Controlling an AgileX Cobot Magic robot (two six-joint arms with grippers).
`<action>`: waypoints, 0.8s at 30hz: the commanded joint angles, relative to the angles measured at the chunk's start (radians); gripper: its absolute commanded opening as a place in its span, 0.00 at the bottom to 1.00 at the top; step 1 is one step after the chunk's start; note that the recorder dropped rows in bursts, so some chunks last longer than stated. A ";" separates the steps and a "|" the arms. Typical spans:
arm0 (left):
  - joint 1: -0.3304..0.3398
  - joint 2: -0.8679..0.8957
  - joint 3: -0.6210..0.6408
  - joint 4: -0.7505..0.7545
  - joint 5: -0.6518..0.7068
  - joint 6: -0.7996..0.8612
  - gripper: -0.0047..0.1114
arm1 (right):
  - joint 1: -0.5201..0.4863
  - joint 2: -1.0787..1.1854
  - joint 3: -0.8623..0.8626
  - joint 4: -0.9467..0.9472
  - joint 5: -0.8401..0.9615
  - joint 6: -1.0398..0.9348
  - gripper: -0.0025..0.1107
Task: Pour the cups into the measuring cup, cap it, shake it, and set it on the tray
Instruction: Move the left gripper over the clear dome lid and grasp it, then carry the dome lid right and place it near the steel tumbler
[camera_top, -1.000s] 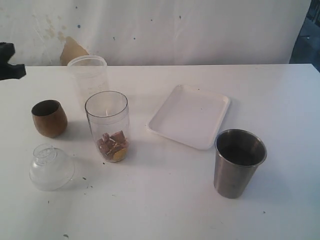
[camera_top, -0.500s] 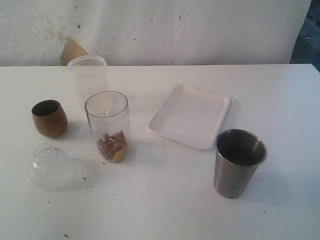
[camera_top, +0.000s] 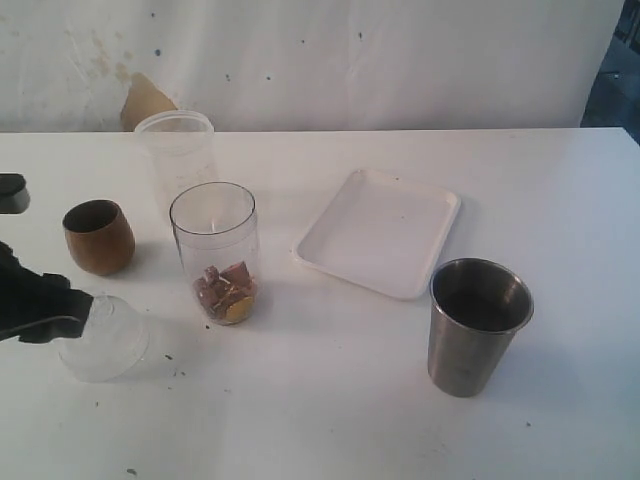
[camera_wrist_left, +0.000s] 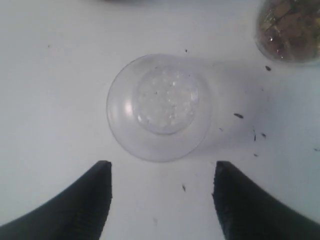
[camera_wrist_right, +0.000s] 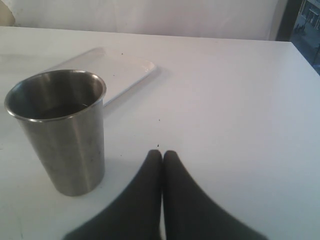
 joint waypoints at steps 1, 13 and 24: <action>-0.032 0.063 -0.001 -0.030 -0.188 0.010 0.56 | -0.004 -0.005 0.004 -0.002 -0.004 0.004 0.02; -0.033 0.200 -0.001 -0.051 -0.293 0.065 0.34 | -0.004 -0.005 0.004 -0.002 -0.004 0.004 0.02; -0.321 -0.030 -0.001 -0.207 0.016 0.139 0.04 | -0.004 -0.005 0.004 -0.002 -0.004 0.004 0.02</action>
